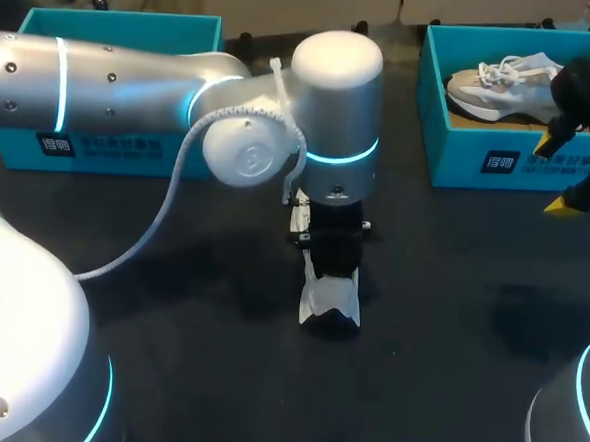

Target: Take the shoe out of the shoebox, open the shoe tongue, remove and reinsert the insole, then place the shoe into the shoebox

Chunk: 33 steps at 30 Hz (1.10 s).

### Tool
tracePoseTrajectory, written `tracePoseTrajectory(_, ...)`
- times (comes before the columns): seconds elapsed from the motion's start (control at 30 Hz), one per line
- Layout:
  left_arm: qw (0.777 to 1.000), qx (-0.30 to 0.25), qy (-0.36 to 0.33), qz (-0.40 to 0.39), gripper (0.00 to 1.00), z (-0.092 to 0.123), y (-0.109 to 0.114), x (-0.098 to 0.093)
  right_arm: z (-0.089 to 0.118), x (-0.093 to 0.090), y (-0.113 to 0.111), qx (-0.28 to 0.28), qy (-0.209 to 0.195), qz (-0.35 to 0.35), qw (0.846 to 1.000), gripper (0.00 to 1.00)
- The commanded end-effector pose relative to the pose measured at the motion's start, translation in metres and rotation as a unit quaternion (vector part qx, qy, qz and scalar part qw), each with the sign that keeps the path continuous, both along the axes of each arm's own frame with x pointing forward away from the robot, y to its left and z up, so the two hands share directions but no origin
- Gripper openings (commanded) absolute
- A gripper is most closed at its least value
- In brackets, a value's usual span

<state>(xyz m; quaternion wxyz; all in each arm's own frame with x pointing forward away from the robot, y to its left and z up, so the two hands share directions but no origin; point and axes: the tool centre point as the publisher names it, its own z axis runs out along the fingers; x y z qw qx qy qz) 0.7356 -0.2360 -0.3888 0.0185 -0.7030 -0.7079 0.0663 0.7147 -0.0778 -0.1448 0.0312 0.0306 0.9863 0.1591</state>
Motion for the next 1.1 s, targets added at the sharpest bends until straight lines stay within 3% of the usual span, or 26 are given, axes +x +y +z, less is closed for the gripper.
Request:
tracePoseTrajectory(0.03,1.0,0.014,0.015,-0.013,0.0,0.007,0.0,-0.003,0.0,0.001,0.001,-0.001,0.002,0.0,1.0,1.0)
tracePoseTrajectory(0.4,0.997,0.033,0.068,-0.024,0.0,0.005,0.006,-0.013,0.0,0.001,0.001,-0.001,0.002,0.0,1.0,1.0)
tracePoseTrajectory(0.83,0.992,0.029,0.12,-0.031,0.0,0.022,0.005,-0.017,0.0,0.001,0.001,-0.001,0.002,0.0,1.0,1.0)
tracePoseTrajectory(1.1,0.99,0.042,0.127,-0.033,0.0,0.01,0.007,-0.023,0.0,0.001,0.001,-0.001,0.002,0.0,1.0,1.0)
